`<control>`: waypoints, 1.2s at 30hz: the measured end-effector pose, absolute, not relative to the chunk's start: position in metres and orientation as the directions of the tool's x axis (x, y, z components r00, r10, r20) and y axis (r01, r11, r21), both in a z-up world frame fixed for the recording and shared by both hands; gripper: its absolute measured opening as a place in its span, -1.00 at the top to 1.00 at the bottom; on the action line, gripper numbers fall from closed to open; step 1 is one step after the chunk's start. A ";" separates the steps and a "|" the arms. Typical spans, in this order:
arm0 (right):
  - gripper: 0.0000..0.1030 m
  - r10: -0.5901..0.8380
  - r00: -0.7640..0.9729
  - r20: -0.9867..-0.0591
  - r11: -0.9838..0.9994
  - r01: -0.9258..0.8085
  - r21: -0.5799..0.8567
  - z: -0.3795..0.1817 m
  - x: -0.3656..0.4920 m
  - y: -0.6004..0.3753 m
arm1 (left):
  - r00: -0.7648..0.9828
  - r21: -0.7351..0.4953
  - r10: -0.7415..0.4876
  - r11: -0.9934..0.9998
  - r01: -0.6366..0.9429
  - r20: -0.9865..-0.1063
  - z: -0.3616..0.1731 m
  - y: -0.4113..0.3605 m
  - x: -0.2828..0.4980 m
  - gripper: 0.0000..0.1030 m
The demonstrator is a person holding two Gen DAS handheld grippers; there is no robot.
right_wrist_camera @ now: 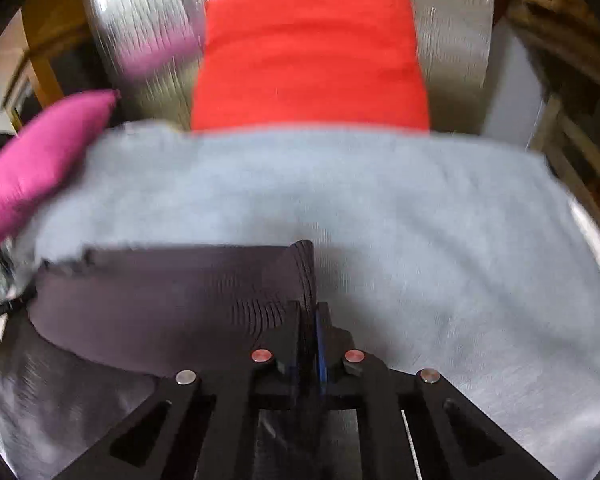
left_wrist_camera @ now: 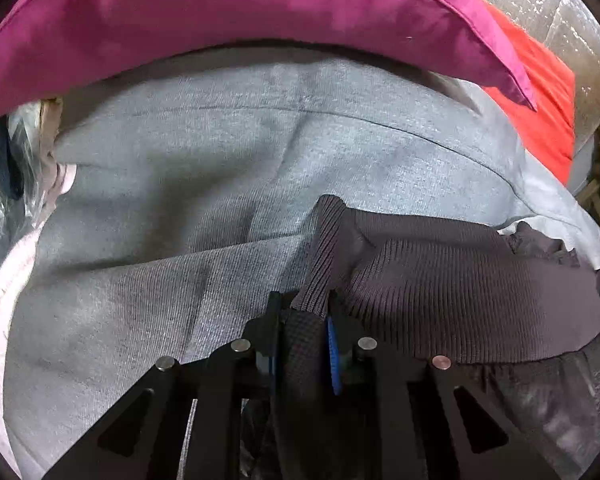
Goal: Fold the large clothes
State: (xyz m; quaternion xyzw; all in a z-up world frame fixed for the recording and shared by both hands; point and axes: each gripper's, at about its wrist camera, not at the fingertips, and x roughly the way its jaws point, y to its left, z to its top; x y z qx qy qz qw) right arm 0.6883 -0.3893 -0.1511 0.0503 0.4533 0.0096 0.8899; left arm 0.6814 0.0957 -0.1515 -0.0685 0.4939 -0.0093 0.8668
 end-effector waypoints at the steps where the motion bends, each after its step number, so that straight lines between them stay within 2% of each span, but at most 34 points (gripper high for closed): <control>1: 0.87 0.070 0.592 -0.803 0.992 0.045 0.119 -0.153 0.689 -0.392 | 0.511 -0.136 -0.090 0.989 -0.054 -0.855 -0.152 0.097 0.682 0.60; 4: 0.87 0.070 0.594 -0.802 0.987 0.073 0.140 -0.159 0.693 -0.397 | 0.506 -0.162 -0.107 0.984 -0.067 -0.856 -0.158 0.103 0.682 0.59; 9: 0.87 0.042 0.593 -0.804 0.990 0.085 0.114 -0.162 0.691 -0.393 | 0.507 -0.075 -0.035 0.996 -0.057 -0.861 -0.159 0.088 0.685 0.49; 11: 0.83 0.023 0.587 -0.809 0.993 0.080 0.086 -0.160 0.692 -0.388 | 0.514 -0.040 -0.009 0.998 -0.050 -0.857 -0.153 0.080 0.683 0.30; 12: 0.75 0.028 0.584 -0.811 0.993 0.075 0.088 -0.157 0.691 -0.387 | 0.528 -0.030 0.002 0.998 -0.052 -0.849 -0.146 0.080 0.679 0.08; 13: 0.67 0.034 0.578 -0.815 0.993 0.073 0.093 -0.153 0.690 -0.388 | 0.548 -0.027 0.009 0.998 -0.057 -0.836 -0.137 0.080 0.674 -0.06; 14: 0.26 0.043 0.571 -0.820 0.992 0.076 0.104 -0.148 0.687 -0.389 | 0.571 -0.032 0.007 0.998 -0.059 -0.821 -0.127 0.081 0.668 -0.08; 15: -0.48 0.061 0.565 -0.823 0.989 0.077 0.126 -0.141 0.681 -0.392 | 0.591 -0.027 0.021 0.997 -0.071 -0.806 -0.116 0.084 0.661 -0.09; 16: -0.65 0.068 0.574 -0.816 0.988 0.076 0.136 -0.134 0.673 -0.395 | 0.606 -0.020 0.033 0.996 -0.082 -0.794 -0.106 0.087 0.654 -0.10; 17: -0.66 0.069 0.594 -0.801 0.988 0.073 0.139 -0.125 0.664 -0.397 | 0.623 -0.020 0.035 0.996 -0.082 -0.782 -0.095 0.091 0.645 -0.12; 21: -0.66 0.145 0.615 -0.775 0.974 0.052 0.223 -0.100 0.618 -0.411 | 0.650 -0.053 -0.044 0.999 0.006 -0.759 -0.069 0.107 0.599 -0.40; 25: -0.66 0.244 0.572 -0.783 0.956 -0.004 0.294 -0.107 0.578 -0.419 | 0.613 -0.038 -0.097 0.993 0.108 -0.784 -0.084 0.108 0.577 -0.42; 28: -0.66 0.241 0.537 -0.808 0.960 -0.011 0.279 -0.124 0.567 -0.417 | 0.554 -0.038 -0.094 0.993 0.113 -0.827 -0.109 0.105 0.569 -0.42; 29: -0.63 0.246 0.535 -0.809 0.958 -0.005 0.288 -0.128 0.567 -0.418 | 0.537 -0.044 -0.096 0.993 0.108 -0.838 -0.118 0.103 0.569 -0.38; 30: -0.60 0.256 0.536 -0.804 0.953 -0.001 0.303 -0.131 0.568 -0.418 | 0.537 -0.043 -0.097 0.993 0.112 -0.838 -0.120 0.102 0.567 0.02; 31: -0.48 0.256 0.545 -0.798 0.954 -0.008 0.301 -0.131 0.568 -0.417 | 0.539 -0.017 -0.071 0.994 0.105 -0.839 -0.119 0.101 0.563 0.38; 32: 0.10 0.256 0.550 -0.795 0.956 -0.025 0.291 -0.129 0.569 -0.413 | 0.545 0.014 -0.035 0.996 0.085 -0.837 -0.120 0.099 0.564 0.48; 33: 0.81 0.239 0.543 -0.805 0.965 -0.039 0.260 -0.129 0.570 -0.407 | 0.545 0.010 -0.031 0.997 0.072 -0.838 -0.121 0.099 0.563 0.61; 36: 0.84 0.145 0.537 -0.831 0.989 -0.047 0.143 -0.136 0.571 -0.392 | 0.527 0.007 -0.017 0.999 0.044 -0.850 -0.142 0.102 0.570 0.66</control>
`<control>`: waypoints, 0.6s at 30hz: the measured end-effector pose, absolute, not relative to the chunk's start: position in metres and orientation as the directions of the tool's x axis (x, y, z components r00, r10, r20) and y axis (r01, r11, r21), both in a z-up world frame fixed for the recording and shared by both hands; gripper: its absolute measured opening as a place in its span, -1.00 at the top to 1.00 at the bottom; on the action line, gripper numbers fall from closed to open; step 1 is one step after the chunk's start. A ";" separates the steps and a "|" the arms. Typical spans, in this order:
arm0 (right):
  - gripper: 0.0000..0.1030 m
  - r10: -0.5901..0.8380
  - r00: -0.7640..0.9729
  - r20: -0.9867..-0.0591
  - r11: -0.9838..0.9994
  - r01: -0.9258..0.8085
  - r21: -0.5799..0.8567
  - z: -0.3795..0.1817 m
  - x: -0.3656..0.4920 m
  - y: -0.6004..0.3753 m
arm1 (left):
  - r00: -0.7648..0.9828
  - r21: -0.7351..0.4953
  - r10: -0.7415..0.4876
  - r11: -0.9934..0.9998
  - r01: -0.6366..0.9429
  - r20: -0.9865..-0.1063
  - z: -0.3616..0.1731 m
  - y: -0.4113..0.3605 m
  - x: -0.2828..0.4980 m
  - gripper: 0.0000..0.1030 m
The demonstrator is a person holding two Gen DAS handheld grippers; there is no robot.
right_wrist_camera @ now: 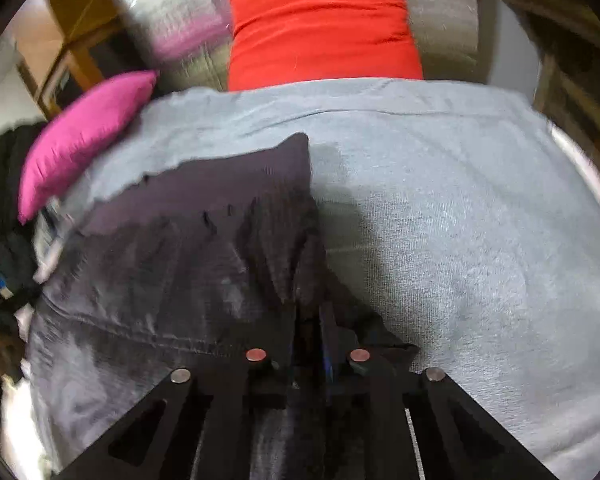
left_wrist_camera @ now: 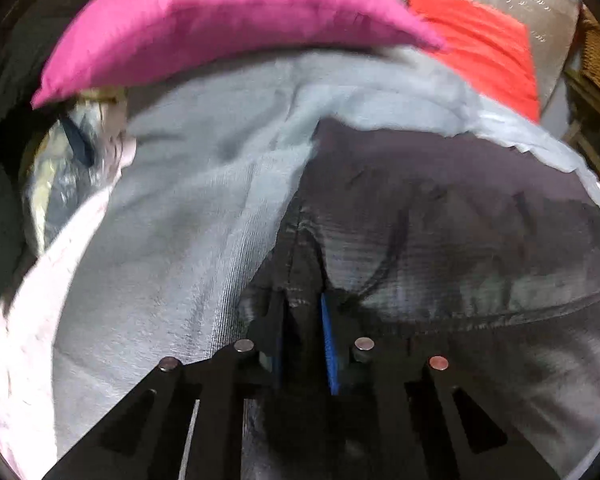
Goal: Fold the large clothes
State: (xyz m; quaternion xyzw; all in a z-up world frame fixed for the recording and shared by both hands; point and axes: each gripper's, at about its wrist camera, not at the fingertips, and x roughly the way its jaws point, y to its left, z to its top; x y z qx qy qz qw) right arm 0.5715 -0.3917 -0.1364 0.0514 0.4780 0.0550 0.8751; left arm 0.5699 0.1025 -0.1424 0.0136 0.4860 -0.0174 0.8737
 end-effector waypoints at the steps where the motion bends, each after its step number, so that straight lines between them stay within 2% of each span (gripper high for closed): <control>1: 0.84 0.124 0.521 -0.845 0.991 -0.022 0.132 -0.147 0.575 -0.393 | 0.529 0.024 0.000 0.999 0.039 -0.848 -0.147 0.100 0.571 0.66; 5: 0.79 0.082 0.556 -0.827 0.989 0.054 0.134 -0.146 0.568 -0.392 | 0.536 0.104 0.081 0.994 0.013 -0.840 -0.134 0.091 0.566 0.62; 6: 0.76 0.090 0.563 -0.822 0.986 0.064 0.152 -0.142 0.565 -0.394 | 0.547 0.096 0.080 0.995 0.000 -0.833 -0.127 0.093 0.559 0.57; 7: 0.69 0.101 0.564 -0.819 0.981 0.079 0.176 -0.136 0.560 -0.398 | 0.558 0.086 0.078 0.996 -0.013 -0.826 -0.121 0.098 0.554 0.38; 8: 0.37 0.106 0.566 -0.817 0.978 0.090 0.189 -0.132 0.554 -0.402 | 0.572 0.074 0.078 0.997 -0.030 -0.817 -0.113 0.104 0.544 0.21; 9: -0.44 0.106 0.573 -0.813 0.975 0.101 0.198 -0.125 0.545 -0.407 | 0.583 0.066 0.076 0.997 -0.039 -0.809 -0.107 0.107 0.537 -0.17; 10: -0.73 0.104 0.592 -0.800 0.972 0.111 0.209 -0.117 0.534 -0.412 | 0.602 0.056 0.077 0.997 -0.054 -0.795 -0.099 0.112 0.526 -0.36; 11: -0.80 0.101 0.617 -0.780 0.969 0.118 0.219 -0.110 0.523 -0.416 | 0.632 0.039 0.078 0.996 -0.075 -0.771 -0.090 0.117 0.513 -0.40; 14: -0.80 0.166 0.650 -0.742 0.941 0.122 0.317 -0.099 0.485 -0.431 | 0.687 -0.058 0.044 0.991 -0.124 -0.725 -0.074 0.137 0.475 -0.62; 18: -0.80 0.227 0.638 -0.736 0.910 0.130 0.394 -0.105 0.451 -0.444 | 0.669 -0.235 -0.076 0.960 -0.151 -0.740 -0.081 0.161 0.451 -0.62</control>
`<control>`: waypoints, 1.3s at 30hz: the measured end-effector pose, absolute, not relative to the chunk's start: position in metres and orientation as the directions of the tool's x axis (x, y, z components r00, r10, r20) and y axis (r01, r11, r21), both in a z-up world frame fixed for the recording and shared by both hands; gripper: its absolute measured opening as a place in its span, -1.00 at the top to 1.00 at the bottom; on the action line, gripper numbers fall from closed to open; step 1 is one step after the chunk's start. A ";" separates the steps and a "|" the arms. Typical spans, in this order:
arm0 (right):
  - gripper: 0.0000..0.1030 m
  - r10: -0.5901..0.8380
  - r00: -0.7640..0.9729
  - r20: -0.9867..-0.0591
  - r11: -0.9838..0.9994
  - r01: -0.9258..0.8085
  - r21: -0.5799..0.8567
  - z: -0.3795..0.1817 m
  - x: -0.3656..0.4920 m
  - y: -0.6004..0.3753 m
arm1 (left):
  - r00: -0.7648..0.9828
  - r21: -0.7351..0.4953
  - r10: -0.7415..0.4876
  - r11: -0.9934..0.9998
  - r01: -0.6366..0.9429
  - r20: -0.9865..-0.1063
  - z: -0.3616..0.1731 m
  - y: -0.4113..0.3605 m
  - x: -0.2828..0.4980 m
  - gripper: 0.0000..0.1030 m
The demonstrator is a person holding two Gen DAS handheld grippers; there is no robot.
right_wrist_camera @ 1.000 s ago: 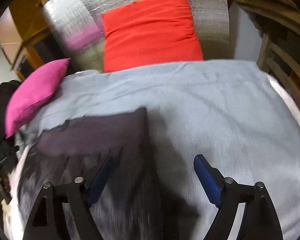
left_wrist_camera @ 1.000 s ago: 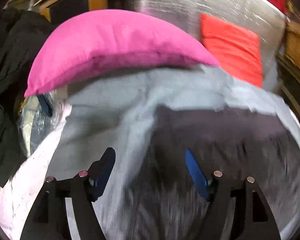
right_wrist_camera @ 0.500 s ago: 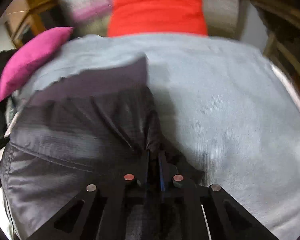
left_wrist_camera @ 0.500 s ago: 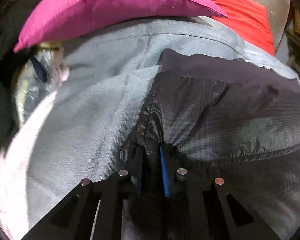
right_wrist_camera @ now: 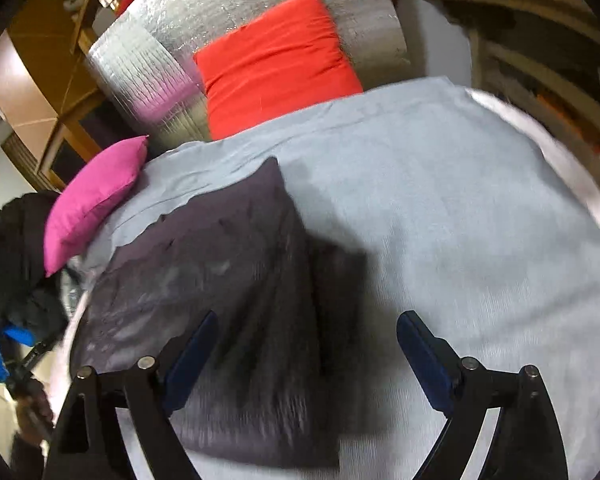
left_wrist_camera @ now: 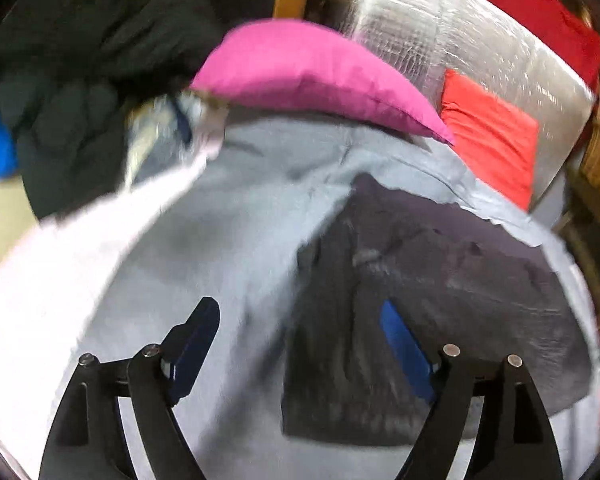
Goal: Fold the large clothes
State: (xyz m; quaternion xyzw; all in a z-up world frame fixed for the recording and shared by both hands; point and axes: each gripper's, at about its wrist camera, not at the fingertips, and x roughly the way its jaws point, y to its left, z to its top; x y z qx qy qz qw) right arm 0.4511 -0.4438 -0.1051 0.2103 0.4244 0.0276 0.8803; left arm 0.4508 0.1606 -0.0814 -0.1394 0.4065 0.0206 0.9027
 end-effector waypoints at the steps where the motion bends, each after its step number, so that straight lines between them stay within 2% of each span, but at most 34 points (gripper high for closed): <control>1: -0.80 0.234 0.630 -0.740 0.906 0.135 0.401 -0.108 0.448 -0.445 | 0.655 -0.265 -0.106 0.953 -0.149 -0.748 -0.086 0.163 0.450 -0.62; 7: -0.80 0.358 0.593 -0.721 0.797 0.209 0.567 -0.138 0.458 -0.468 | 0.572 -0.416 -0.258 0.895 -0.162 -0.778 -0.115 0.172 0.471 -0.62; 11: -0.80 0.413 0.556 -0.721 0.770 0.209 0.603 -0.159 0.485 -0.467 | 0.532 -0.437 -0.305 0.889 -0.138 -0.790 -0.126 0.172 0.506 -0.62; 16: -0.80 0.410 0.555 -0.724 0.792 0.177 0.584 -0.163 0.514 -0.462 | 0.469 -0.440 -0.329 0.886 -0.147 -0.820 -0.147 0.169 0.548 -0.62; 17: -0.76 0.408 0.545 -0.733 0.802 0.170 0.573 -0.164 0.519 -0.461 | 0.485 -0.437 -0.326 0.890 -0.133 -0.812 -0.148 0.167 0.551 -0.48; 18: -0.38 0.391 0.531 -0.752 0.831 0.148 0.536 -0.162 0.526 -0.455 | 0.492 -0.424 -0.320 0.899 -0.113 -0.810 -0.147 0.164 0.552 -0.16; 19: 0.05 0.383 0.509 -0.771 0.862 0.102 0.496 -0.159 0.531 -0.447 | 0.484 -0.418 -0.330 0.905 -0.083 -0.811 -0.147 0.160 0.555 0.56; 20: 0.55 0.395 0.495 -0.773 0.869 0.070 0.489 -0.155 0.533 -0.441 | 0.481 -0.409 -0.326 0.909 -0.075 -0.814 -0.141 0.157 0.556 0.59; 21: 0.67 0.339 0.507 -0.792 0.908 0.044 0.417 -0.142 0.534 -0.431 | 0.495 -0.390 -0.309 0.918 -0.067 -0.812 -0.133 0.155 0.556 0.72; 23: 0.70 0.261 0.550 -0.793 0.952 -0.010 0.306 -0.113 0.531 -0.414 | 0.531 -0.353 -0.279 0.935 -0.039 -0.800 -0.115 0.151 0.551 0.75; 25: 0.71 0.225 0.579 -0.784 0.967 -0.032 0.254 -0.099 0.526 -0.412 | 0.541 -0.348 -0.278 0.937 -0.029 -0.794 -0.120 0.151 0.545 0.74; 27: 0.70 0.211 0.547 -0.810 0.966 0.009 0.257 -0.125 0.527 -0.419 | 0.492 -0.314 -0.266 0.949 -0.016 -0.829 -0.152 0.145 0.549 0.65; 29: 0.66 0.228 0.507 -0.831 0.956 0.047 0.291 -0.162 0.530 -0.423 | 0.512 -0.293 -0.235 0.956 -0.034 -0.826 -0.150 0.141 0.548 0.65; 31: 0.64 0.216 0.537 -0.815 0.943 0.101 0.317 -0.158 0.527 -0.426 | 0.510 -0.237 -0.188 0.971 -0.031 -0.839 -0.140 0.135 0.547 0.60; 34: 0.33 0.175 0.527 -0.831 0.951 0.127 0.280 -0.149 0.520 -0.426 | 0.554 -0.134 -0.089 0.990 -0.041 -0.828 -0.116 0.131 0.536 0.43; 35: 0.11 0.162 0.526 -0.835 0.952 0.140 0.272 -0.146 0.515 -0.429 | 0.572 -0.127 -0.070 0.990 -0.060 -0.817 -0.107 0.139 0.532 0.31; 36: -0.25 0.135 0.536 -0.833 0.952 0.163 0.260 -0.138 0.507 -0.432 | 0.592 -0.118 -0.045 0.989 -0.084 -0.805 -0.098 0.143 0.525 0.03; 37: -0.30 0.109 0.558 -0.823 0.952 0.181 0.248 -0.130 0.498 -0.434 | 0.619 -0.100 -0.006 0.988 -0.118 -0.786 -0.087 0.149 0.517 -0.20; 39: -0.30 0.060 0.603 -0.796 0.955 0.196 0.221 -0.110 0.480 -0.433 | 0.687 -0.071 0.067 0.983 -0.170 -0.723 -0.064 0.155 0.496 -0.28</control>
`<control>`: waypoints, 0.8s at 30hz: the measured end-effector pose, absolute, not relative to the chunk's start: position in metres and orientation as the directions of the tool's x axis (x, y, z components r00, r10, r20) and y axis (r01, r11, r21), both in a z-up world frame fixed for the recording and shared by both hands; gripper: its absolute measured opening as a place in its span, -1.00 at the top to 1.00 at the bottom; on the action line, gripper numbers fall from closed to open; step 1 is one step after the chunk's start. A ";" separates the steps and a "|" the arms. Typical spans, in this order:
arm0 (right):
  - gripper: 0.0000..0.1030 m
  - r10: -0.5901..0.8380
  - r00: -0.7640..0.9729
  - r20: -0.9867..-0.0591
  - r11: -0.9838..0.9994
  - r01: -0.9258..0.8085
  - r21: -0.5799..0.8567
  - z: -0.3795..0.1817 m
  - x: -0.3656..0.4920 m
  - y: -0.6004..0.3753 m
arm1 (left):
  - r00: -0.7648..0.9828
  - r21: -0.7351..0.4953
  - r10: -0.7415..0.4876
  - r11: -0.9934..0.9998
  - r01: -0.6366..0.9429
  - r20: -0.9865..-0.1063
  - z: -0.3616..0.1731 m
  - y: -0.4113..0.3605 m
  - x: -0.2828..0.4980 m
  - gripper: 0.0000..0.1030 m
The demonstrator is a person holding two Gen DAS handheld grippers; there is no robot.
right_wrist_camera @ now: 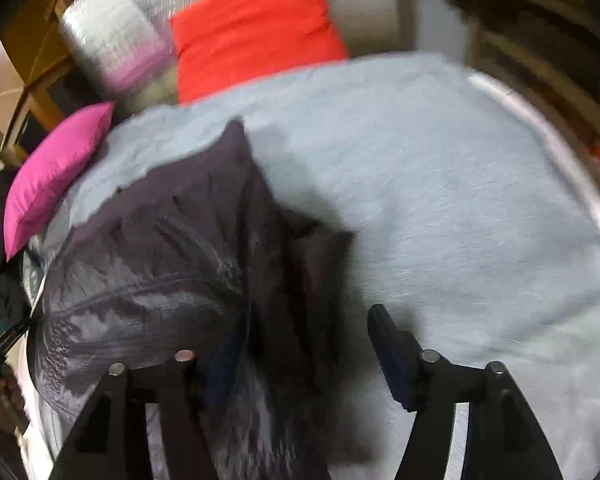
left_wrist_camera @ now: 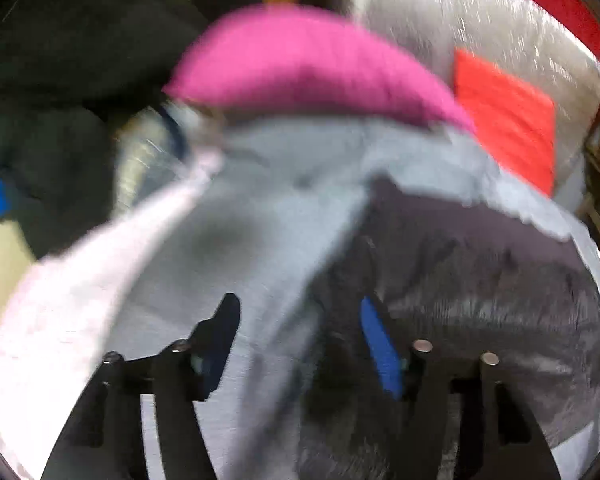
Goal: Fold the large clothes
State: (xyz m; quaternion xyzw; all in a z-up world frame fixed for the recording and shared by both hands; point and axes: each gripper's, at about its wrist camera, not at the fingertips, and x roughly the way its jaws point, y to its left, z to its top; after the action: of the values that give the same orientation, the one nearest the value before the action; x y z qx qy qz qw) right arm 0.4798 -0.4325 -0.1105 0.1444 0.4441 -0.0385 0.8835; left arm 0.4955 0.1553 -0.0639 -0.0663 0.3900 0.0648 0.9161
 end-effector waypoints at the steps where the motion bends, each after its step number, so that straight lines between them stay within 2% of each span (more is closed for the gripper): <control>1: -0.30 0.038 0.630 -0.776 0.959 0.194 0.205 -0.099 0.470 -0.428 | 0.710 -0.064 0.085 0.981 -0.180 -0.699 -0.056 0.152 0.486 -0.32; 5: -0.32 0.033 0.727 -0.686 0.989 0.074 0.126 -0.064 0.443 -0.371 | 0.763 -0.041 0.093 0.987 -0.155 -0.640 -0.037 0.118 0.458 -0.35; 8: -0.35 0.019 0.756 -0.654 0.999 0.004 0.034 -0.068 0.439 -0.324 | 0.776 0.055 0.127 0.991 -0.119 -0.618 -0.049 0.071 0.440 -0.36; 13: -0.35 -0.072 0.711 -0.699 0.994 -0.003 -0.105 -0.129 0.443 -0.278 | 0.710 0.144 0.144 0.988 -0.061 -0.690 -0.100 0.023 0.434 -0.36; 15: -0.44 -0.083 0.701 -0.708 0.994 0.002 -0.114 -0.153 0.443 -0.279 | 0.690 0.148 0.149 0.987 -0.061 -0.708 -0.118 0.022 0.435 -0.38; 18: -0.47 -0.100 0.717 -0.689 0.991 0.007 -0.136 -0.158 0.438 -0.280 | 0.716 0.169 0.162 0.984 -0.063 -0.679 -0.126 0.021 0.433 -0.44; 24: -0.52 -0.093 0.723 -0.685 0.992 0.007 -0.128 -0.160 0.439 -0.282 | 0.715 0.162 0.160 0.985 -0.065 -0.681 -0.130 0.022 0.435 -0.48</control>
State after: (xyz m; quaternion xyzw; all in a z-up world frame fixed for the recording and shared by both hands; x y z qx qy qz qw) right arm 0.4392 -0.2824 -0.1599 -0.0582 0.3714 -0.0270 0.9263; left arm 0.4349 0.0220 -0.1301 0.0633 0.3725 0.0609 0.9239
